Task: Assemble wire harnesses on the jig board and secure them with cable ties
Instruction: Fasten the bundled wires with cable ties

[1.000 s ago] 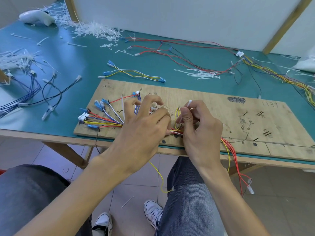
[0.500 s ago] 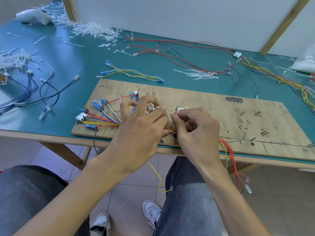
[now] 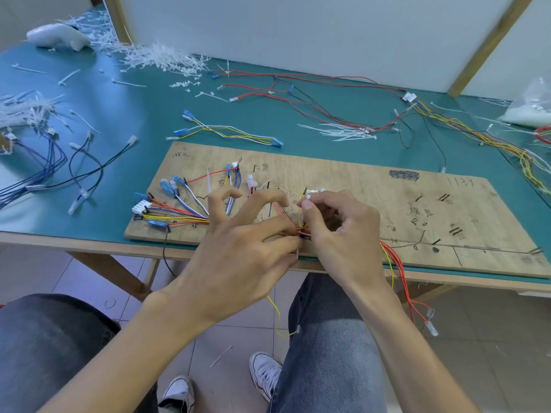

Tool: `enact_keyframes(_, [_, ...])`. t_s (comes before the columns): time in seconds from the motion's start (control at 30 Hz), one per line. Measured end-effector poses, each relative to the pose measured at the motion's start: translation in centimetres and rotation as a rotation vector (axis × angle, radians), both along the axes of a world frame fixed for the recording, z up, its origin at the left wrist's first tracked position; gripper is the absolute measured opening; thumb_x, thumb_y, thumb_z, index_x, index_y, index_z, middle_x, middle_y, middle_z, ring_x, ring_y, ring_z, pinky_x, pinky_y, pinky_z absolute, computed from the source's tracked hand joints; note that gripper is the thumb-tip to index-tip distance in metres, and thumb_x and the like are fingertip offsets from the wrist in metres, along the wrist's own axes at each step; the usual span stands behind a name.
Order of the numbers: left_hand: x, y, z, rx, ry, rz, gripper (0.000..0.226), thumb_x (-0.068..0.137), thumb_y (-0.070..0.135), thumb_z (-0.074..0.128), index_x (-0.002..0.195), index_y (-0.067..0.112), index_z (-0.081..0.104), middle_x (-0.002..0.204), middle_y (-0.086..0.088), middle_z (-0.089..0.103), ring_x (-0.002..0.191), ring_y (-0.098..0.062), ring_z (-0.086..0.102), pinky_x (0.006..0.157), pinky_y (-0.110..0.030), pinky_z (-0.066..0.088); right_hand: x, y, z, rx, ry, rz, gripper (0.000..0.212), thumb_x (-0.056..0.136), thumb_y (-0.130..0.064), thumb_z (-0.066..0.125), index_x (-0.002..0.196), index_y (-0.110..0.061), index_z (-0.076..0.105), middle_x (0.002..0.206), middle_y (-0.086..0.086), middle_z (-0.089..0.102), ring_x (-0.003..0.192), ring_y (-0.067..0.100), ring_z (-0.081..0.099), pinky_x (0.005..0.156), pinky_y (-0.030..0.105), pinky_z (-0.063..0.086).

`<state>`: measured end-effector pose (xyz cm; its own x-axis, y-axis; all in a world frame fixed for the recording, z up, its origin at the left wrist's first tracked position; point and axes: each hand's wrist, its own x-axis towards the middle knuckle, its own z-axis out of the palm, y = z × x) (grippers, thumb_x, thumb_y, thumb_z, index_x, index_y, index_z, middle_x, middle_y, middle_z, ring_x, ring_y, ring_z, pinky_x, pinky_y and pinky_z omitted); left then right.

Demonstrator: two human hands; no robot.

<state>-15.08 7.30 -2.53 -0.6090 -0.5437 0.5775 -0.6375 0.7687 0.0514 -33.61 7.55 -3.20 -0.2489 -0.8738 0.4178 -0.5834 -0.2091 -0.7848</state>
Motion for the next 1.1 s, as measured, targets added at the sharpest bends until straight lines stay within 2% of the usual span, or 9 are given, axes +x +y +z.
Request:
enact_keyframes(0.07, [0.0, -0.3, -0.1, -0.002, -0.001, -0.003, 0.016, 0.102, 0.039, 0.062, 0.094, 0.035, 0.075, 0.108, 0.023, 0.068, 0.135, -0.016, 0.05, 0.101, -0.054, 0.024, -0.2, -0.1, -0.1, 0.014, -0.011, 0.016, 0.009, 0.093, -0.022, 0.071, 0.093, -0.026, 0.079, 0.081, -0.001, 0.071, 0.074, 0.013, 0.069, 0.072, 0.04, 0.057])
enact_keyframes(0.2, [-0.1, -0.6, -0.2, 0.022, 0.032, -0.002, 0.019, 0.103, 0.04, 0.061, 0.095, 0.036, 0.077, 0.108, 0.025, 0.068, 0.13, -0.016, 0.053, 0.096, -0.053, 0.026, -0.2, 0.0, -0.1, 0.016, 0.007, 0.009, 0.009, 0.093, -0.017, 0.075, 0.094, -0.026, 0.079, 0.082, -0.002, 0.072, 0.075, 0.012, 0.07, 0.072, 0.041, 0.058])
enact_keyframes(0.43, [-1.7, -0.2, 0.3, 0.348, 0.269, 0.107, 0.007, 0.092, 0.04, 0.067, 0.088, 0.036, 0.071, 0.096, 0.027, 0.064, 0.12, -0.007, 0.051, 0.092, -0.049, 0.026, 0.2, 1.1, 0.1, -0.105, 0.17, -0.025, 0.018, 0.088, -0.01, 0.081, 0.099, -0.024, 0.08, 0.086, -0.032, 0.061, 0.096, 0.018, 0.063, 0.082, 0.037, 0.054])
enact_keyframes(0.57, [-2.8, -0.5, 1.0, 0.456, 0.366, 0.149, 0.004, 0.089, 0.039, 0.069, 0.09, 0.035, 0.068, 0.088, 0.033, 0.057, 0.113, 0.0, 0.05, 0.091, -0.043, 0.025, 0.4, 1.8, 0.0, -0.129, 0.166, -0.036, 0.022, 0.088, -0.008, 0.08, 0.1, -0.026, 0.082, 0.087, -0.042, 0.058, 0.098, 0.017, 0.062, 0.085, 0.027, 0.051])
enact_keyframes(0.67, [-3.2, -0.8, 0.9, 0.538, 0.458, 0.15, 0.034, 0.088, 0.031, 0.079, 0.099, 0.032, 0.047, 0.081, 0.028, 0.069, 0.111, 0.012, 0.047, 0.091, -0.04, 0.027, 0.0, 1.8, 0.0, -0.092, 0.112, -0.024, 0.024, 0.087, -0.008, 0.08, 0.101, -0.027, 0.082, 0.104, -0.048, 0.057, 0.1, 0.011, 0.063, 0.086, 0.009, 0.042])
enact_keyframes(0.73, [-3.3, -1.0, 0.7, 0.569, 0.526, 0.158, 0.047, 0.085, 0.025, 0.083, 0.096, 0.029, 0.037, 0.08, 0.027, 0.071, 0.106, 0.022, 0.039, 0.088, -0.036, 0.028, -0.3, 2.0, -0.1, -0.056, 0.079, -0.01, 0.022, 0.088, -0.009, 0.08, 0.102, -0.027, 0.082, 0.102, -0.039, 0.062, 0.103, 0.007, 0.062, 0.088, 0.007, 0.041])
enact_keyframes(0.83, [-3.2, -1.2, 0.6, 0.614, 0.54, 0.179, 0.052, 0.085, 0.027, 0.083, 0.089, 0.032, 0.031, 0.083, 0.031, 0.071, 0.104, 0.009, 0.046, 0.09, -0.038, 0.029, -0.4, 1.8, -0.3, -0.019, 0.037, -0.001, 0.02, 0.09, -0.012, 0.081, 0.101, -0.028, 0.082, 0.095, -0.019, 0.068, 0.105, 0.006, 0.061, 0.087, 0.009, 0.041])
enact_keyframes(0.97, [-2.9, -1.4, 1.1, 0.668, 0.54, 0.191, 0.056, 0.086, 0.027, 0.082, 0.085, 0.034, 0.026, 0.083, 0.024, 0.073, 0.101, -0.023, 0.059, 0.1, -0.056, 0.034, -0.6, 1.6, -0.3, -0.02, 0.072, 0.02, 0.016, 0.091, -0.011, 0.08, 0.1, -0.024, 0.082, 0.093, -0.014, 0.072, 0.106, 0.007, 0.059, 0.089, 0.011, 0.04])
enact_keyframes(1.1, [-2.9, -1.4, 1.3, 0.672, 0.525, 0.197, 0.056, 0.085, 0.029, 0.082, 0.084, 0.034, 0.026, 0.084, 0.022, 0.073, 0.102, -0.024, 0.059, 0.1, -0.053, 0.032, -0.6, 1.6, -0.4, -0.025, 0.076, 0.027, 0.014, 0.092, -0.011, 0.079, 0.101, -0.021, 0.082, 0.092, -0.014, 0.073, 0.107, 0.012, 0.06, 0.09, 0.014, 0.042])
